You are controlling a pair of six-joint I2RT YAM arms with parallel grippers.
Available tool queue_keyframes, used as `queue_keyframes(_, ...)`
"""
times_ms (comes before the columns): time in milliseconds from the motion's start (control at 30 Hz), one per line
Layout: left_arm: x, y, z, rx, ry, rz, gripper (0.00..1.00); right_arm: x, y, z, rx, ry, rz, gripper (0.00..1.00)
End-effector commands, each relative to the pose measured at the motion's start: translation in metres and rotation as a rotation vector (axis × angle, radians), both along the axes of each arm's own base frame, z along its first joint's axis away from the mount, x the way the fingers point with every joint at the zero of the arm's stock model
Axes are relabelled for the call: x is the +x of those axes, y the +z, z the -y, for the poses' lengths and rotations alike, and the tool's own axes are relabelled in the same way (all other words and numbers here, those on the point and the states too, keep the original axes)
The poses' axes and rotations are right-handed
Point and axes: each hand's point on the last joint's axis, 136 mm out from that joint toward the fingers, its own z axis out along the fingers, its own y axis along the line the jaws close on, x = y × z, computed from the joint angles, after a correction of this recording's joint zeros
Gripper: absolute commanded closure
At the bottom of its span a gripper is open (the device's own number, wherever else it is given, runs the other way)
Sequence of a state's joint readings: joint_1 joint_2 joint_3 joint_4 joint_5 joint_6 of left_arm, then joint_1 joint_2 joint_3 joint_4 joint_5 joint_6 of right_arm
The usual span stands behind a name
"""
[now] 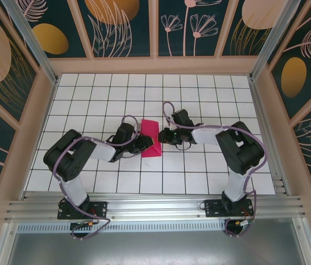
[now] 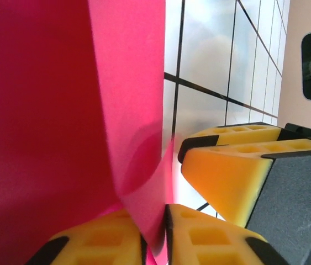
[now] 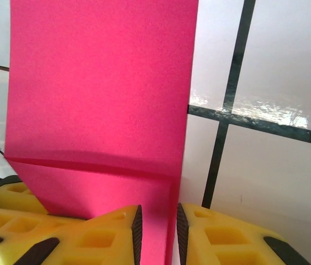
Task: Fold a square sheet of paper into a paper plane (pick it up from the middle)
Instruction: Turn over the paper at the center of the table.
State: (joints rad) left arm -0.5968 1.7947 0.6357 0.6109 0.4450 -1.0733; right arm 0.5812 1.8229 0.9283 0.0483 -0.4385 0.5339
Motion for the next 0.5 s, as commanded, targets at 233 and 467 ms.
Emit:
queue_keyframes(233,0.01,0.01,-0.002,0.085,-0.015,0.079,0.97,0.009,0.042,0.014,0.035,-0.061,0.079,0.73)
queue_keyframes(467,0.017,0.043,-0.035,0.348,0.003,0.154,0.98,0.019,0.078,0.072,-0.025,-0.261,0.195,0.6)
